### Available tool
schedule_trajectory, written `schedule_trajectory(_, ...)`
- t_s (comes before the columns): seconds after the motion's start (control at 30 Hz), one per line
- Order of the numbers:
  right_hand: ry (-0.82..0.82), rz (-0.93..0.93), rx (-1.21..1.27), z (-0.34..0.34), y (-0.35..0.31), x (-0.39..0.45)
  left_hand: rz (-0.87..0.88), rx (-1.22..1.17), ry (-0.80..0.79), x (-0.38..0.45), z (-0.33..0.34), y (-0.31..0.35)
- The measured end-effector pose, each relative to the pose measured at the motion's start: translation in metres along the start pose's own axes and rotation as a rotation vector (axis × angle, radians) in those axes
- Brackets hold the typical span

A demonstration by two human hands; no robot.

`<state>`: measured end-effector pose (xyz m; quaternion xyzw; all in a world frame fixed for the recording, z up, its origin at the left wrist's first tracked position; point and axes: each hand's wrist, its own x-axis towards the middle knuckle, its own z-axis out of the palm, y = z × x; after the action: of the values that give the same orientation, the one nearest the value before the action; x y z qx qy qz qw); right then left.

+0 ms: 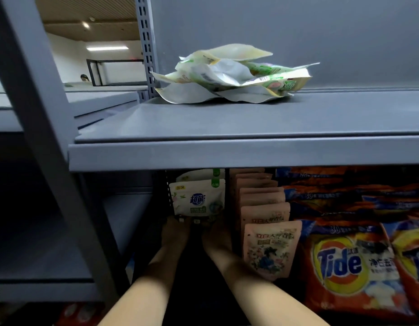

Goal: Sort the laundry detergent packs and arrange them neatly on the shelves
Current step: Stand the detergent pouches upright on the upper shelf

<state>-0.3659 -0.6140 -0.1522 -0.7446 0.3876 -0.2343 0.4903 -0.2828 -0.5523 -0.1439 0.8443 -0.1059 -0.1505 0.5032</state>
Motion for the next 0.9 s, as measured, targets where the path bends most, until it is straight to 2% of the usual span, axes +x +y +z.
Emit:
schedule_trajectory(0.13,-0.051,0.019,-0.131,-0.023,-0.007,-0.036,0.050,0.202,-0.044,-0.039,-0.019,0.013)
schedule_trajectory(0.2,-0.109,-0.030,-0.211,-0.039,-0.018,-0.058,0.071,0.252,-0.016,-0.062,-0.029,0.021)
schedule_trajectory(0.3,-0.113,-0.109,-0.284,-0.070,-0.037,-0.086,0.069,0.344,0.074,-0.104,-0.045,0.039)
schedule_trajectory(0.4,-0.175,-0.186,-0.437,-0.114,-0.063,-0.118,0.115,0.309,0.166,-0.154,-0.062,0.058)
schedule_trajectory(0.5,-0.063,-0.330,-0.522,-0.156,-0.079,-0.152,0.177,0.227,0.296,-0.209,-0.077,0.080)
schedule_trajectory(0.57,0.052,-0.435,-0.464,-0.177,-0.088,-0.168,0.327,0.254,0.396,-0.241,-0.086,0.099)
schedule_trajectory(0.7,0.187,-0.639,-0.271,-0.215,-0.114,-0.189,0.600,0.146,0.526,-0.287,-0.102,0.149)
schedule_trajectory(0.8,0.252,-0.721,-0.169,-0.239,-0.139,-0.190,0.691,0.054,0.554,-0.293,-0.116,0.186)
schedule_trajectory(0.9,0.267,-0.720,-0.096,-0.261,-0.163,-0.176,0.687,0.003,0.511,-0.279,-0.126,0.221)
